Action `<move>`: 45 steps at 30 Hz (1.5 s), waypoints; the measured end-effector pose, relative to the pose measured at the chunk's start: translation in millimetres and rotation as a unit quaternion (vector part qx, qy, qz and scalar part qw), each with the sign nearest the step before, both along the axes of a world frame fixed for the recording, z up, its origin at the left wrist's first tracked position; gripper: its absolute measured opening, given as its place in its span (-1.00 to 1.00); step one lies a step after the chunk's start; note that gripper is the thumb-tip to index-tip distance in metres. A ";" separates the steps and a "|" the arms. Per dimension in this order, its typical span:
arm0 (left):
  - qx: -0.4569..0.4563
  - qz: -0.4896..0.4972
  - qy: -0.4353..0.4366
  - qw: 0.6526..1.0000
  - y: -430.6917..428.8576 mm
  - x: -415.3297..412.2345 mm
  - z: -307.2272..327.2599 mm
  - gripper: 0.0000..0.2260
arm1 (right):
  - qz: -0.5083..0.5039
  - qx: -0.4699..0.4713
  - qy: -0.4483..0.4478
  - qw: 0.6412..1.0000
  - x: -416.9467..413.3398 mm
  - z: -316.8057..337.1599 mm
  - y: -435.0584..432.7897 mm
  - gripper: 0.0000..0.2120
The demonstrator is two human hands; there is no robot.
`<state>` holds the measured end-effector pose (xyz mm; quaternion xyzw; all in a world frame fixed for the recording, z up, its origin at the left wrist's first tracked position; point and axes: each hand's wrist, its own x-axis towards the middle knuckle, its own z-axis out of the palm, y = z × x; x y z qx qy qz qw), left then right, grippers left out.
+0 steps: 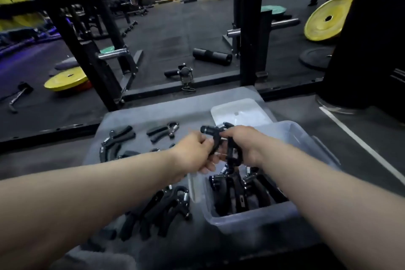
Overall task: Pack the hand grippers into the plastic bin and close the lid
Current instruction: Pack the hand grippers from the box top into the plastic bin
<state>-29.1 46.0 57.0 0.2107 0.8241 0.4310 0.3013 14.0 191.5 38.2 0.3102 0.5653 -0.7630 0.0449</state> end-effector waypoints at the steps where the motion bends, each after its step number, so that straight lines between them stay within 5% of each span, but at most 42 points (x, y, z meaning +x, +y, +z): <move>1: -0.026 -0.038 0.031 0.998 3.0 4.0 -4.9 -0.75 | 0.012 0.034 -0.021 0.999 3.7 3.1 11.8 -0.87; 4: -0.147 -0.185 0.303 0.923 3.1 -5.3 -19.3 -0.77 | 0.083 0.168 -0.085 0.979 21.2 3.8 50.1 -0.88; 6: -0.178 -0.266 0.389 0.864 2.1 -18.9 -28.6 -0.70 | 0.125 0.264 -0.143 0.946 34.1 -2.1 68.9 -0.86; 10: -0.241 -0.300 0.359 0.850 1.2 -39.2 -49.7 -0.58 | 0.111 0.330 -0.212 0.913 51.5 -41.1 85.1 -0.84; 20: -0.261 -0.348 0.356 0.827 5.6 -40.4 -68.4 -0.52 | 0.119 0.305 -0.231 0.916 47.8 -89.0 80.1 -0.85; 28: -0.248 -0.345 0.374 0.824 6.2 -39.7 -70.7 -0.50 | 0.197 0.490 -0.285 0.800 31.3 -107.0 78.1 -0.61; 34: -0.247 -0.343 0.379 0.823 6.3 -38.6 -70.3 -0.47 | 0.262 0.534 -0.299 0.746 34.4 -119.8 75.4 -0.60; 45: -0.254 -0.342 0.379 0.822 6.1 -36.6 -68.3 -0.47 | 0.266 0.530 -0.282 0.754 32.7 -129.2 79.4 -0.64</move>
